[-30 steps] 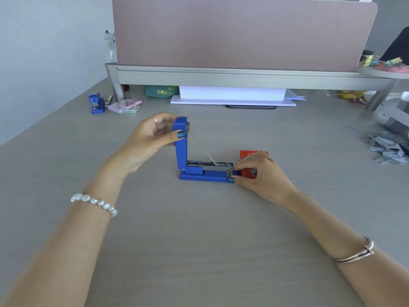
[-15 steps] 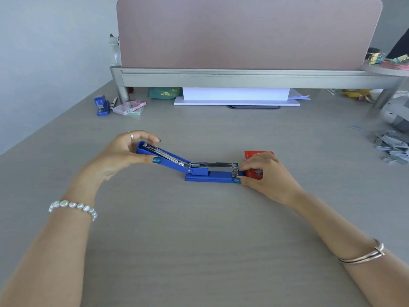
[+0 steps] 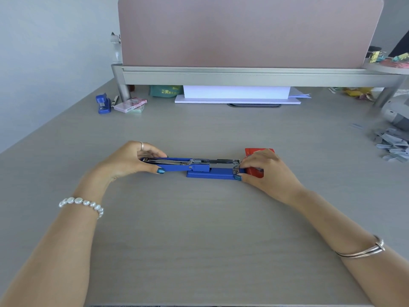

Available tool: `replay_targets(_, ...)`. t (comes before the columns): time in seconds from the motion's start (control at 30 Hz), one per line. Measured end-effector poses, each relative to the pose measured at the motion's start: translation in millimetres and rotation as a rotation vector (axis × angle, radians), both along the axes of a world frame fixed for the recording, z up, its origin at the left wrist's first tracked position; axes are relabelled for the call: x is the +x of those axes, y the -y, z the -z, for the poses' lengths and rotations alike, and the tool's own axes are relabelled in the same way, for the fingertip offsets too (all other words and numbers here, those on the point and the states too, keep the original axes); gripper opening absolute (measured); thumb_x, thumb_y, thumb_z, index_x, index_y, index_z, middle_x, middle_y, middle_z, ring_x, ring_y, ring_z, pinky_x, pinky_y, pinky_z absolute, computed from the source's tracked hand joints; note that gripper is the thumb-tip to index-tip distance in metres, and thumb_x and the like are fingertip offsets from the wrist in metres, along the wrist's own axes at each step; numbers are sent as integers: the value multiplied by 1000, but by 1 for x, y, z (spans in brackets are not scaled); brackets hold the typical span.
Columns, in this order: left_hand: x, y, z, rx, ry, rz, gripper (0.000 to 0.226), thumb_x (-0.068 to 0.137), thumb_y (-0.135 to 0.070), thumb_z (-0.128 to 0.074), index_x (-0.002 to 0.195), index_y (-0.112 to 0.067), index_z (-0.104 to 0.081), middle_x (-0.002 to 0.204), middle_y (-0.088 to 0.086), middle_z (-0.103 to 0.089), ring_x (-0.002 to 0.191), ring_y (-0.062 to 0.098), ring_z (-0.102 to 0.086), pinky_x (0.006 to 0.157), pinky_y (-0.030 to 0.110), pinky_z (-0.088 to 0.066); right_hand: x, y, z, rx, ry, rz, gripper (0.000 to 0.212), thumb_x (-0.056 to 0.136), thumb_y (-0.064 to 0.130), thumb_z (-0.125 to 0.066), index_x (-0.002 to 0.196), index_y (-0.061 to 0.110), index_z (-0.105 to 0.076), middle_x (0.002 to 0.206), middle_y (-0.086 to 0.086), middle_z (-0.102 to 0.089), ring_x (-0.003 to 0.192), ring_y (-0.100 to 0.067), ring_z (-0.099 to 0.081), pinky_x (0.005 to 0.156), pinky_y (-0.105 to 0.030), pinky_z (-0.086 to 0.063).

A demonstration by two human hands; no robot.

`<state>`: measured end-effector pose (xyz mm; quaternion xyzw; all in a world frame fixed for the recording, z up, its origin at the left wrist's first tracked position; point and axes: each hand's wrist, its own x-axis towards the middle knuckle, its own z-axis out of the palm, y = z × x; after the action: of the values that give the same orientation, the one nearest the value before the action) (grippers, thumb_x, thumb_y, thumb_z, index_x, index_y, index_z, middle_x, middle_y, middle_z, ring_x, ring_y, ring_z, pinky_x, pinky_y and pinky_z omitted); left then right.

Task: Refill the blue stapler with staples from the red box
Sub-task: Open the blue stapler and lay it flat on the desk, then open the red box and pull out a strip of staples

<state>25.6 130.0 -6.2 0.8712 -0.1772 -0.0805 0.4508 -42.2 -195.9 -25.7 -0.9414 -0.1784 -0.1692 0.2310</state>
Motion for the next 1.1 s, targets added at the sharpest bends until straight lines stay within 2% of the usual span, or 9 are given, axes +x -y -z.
replay_targets(0.13,-1,0,-2,19,-18,5,33,64,0,-79,88,-21,-69,82,-28,-71,85,-10,-63,76,4,-44,-1,2,2,-49,13,-10,31,76,39,-69,101,21,-64,99,0,-70,100,-26,-56,89,-43,-45)
replay_targets(0.2,-3,1,-4,14,-27,4,36,59,-19,-84,91,-28,-69,94,-22,-72,93,-9,-62,85,10,-42,-3,3,2,-52,16,35,53,72,52,-63,118,27,-55,116,1,-65,115,-23,-50,103,-42,-34)
replay_targets(0.3,-9,12,-10,-59,20,-22,57,50,-49,-73,104,-35,-62,111,-14,-67,109,-6,-56,98,17,-36,-6,6,1,-167,-6,199,80,67,71,-50,136,39,-28,146,1,-36,138,-21,-19,110,-41,-8)
replay_targets(0.4,-15,34,-15,-108,127,-26,60,55,-54,-69,111,-35,-59,116,-10,-64,113,-4,-54,105,20,-32,-7,13,1,-194,-219,326,86,69,72,-49,139,39,-12,154,-3,-16,140,-29,-7,111,-51,-12)
replay_targets(0.53,-24,67,-8,-69,185,60,58,60,-54,-68,114,-38,-57,117,-13,-63,118,-1,-51,108,25,-31,-5,24,0,6,-273,326,74,74,57,-59,137,28,-33,143,-1,-39,134,-31,-25,109,-44,-28)
replay_targets(0.7,-35,101,-1,49,280,111,49,70,-43,-72,115,-42,-54,118,-25,-55,110,-19,-42,89,-2,-25,-5,23,-15,341,-122,273,60,72,39,-70,126,28,-48,130,7,-47,121,-16,-44,96,-27,-37)
replay_targets(0.83,-29,125,-9,104,442,145,53,78,-34,-69,125,-44,-46,127,-15,-48,121,-1,-40,100,15,-30,-8,16,-24,543,-251,52,58,72,42,-69,126,36,-48,133,15,-46,117,-3,-47,88,-10,-35)
replay_targets(0.97,-27,149,-17,40,573,252,52,77,-31,-70,124,-42,-51,128,-15,-49,121,3,-41,102,17,-31,-13,13,-30,550,-357,-113,52,71,49,-61,121,38,-52,124,14,-59,111,0,-55,92,-21,-43)
replay_targets(1.1,-26,157,-12,-36,647,283,33,74,-25,-72,106,-30,-67,104,-10,-61,98,10,-50,89,26,-41,-17,17,-34,564,-404,-172,43,75,39,-68,116,33,-58,115,13,-67,105,-1,-60,87,-18,-48)
